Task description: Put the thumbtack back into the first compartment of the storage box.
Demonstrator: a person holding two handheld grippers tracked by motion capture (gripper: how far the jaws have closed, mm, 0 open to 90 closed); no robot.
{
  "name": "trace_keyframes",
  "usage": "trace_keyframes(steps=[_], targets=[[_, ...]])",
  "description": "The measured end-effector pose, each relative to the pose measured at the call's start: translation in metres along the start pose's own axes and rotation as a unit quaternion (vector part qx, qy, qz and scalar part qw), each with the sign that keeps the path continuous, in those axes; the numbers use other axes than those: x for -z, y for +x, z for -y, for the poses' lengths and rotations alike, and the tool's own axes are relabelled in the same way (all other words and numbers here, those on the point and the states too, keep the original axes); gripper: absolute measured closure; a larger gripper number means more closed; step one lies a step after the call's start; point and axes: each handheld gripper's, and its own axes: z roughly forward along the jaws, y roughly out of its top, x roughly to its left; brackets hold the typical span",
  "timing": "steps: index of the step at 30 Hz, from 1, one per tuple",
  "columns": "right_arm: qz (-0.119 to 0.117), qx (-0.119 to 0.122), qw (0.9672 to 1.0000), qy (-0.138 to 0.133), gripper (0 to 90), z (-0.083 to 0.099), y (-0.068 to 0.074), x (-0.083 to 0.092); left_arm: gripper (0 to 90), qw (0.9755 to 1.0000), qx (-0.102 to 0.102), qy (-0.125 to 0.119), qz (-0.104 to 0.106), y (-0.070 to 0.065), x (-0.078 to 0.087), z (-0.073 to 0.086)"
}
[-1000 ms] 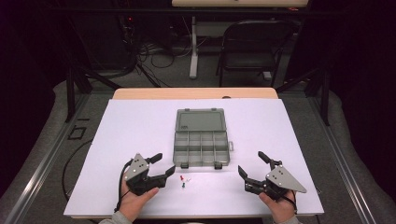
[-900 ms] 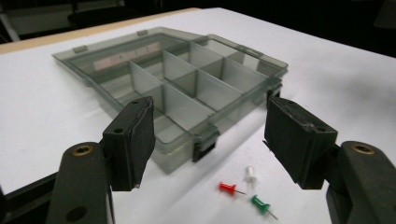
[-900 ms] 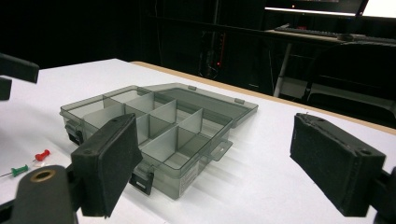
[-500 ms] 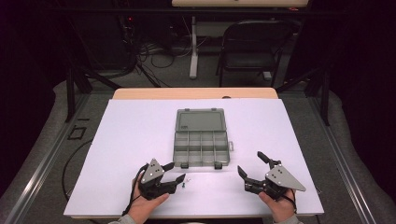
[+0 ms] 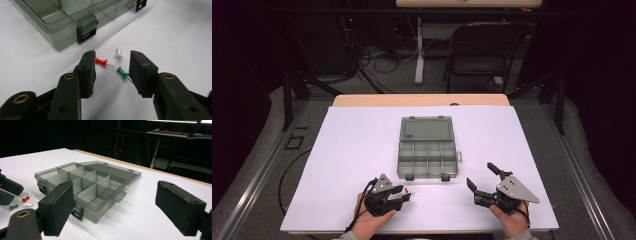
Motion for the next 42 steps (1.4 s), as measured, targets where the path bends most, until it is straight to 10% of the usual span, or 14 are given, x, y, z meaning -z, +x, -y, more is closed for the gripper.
trace_keyframes(steps=[42], targets=[[-0.007,-0.003,0.9999,0.007,15.2,0.001,-0.002,-0.001,82.9,0.9991,0.002,0.036,0.021,-0.007,-0.004,0.000]])
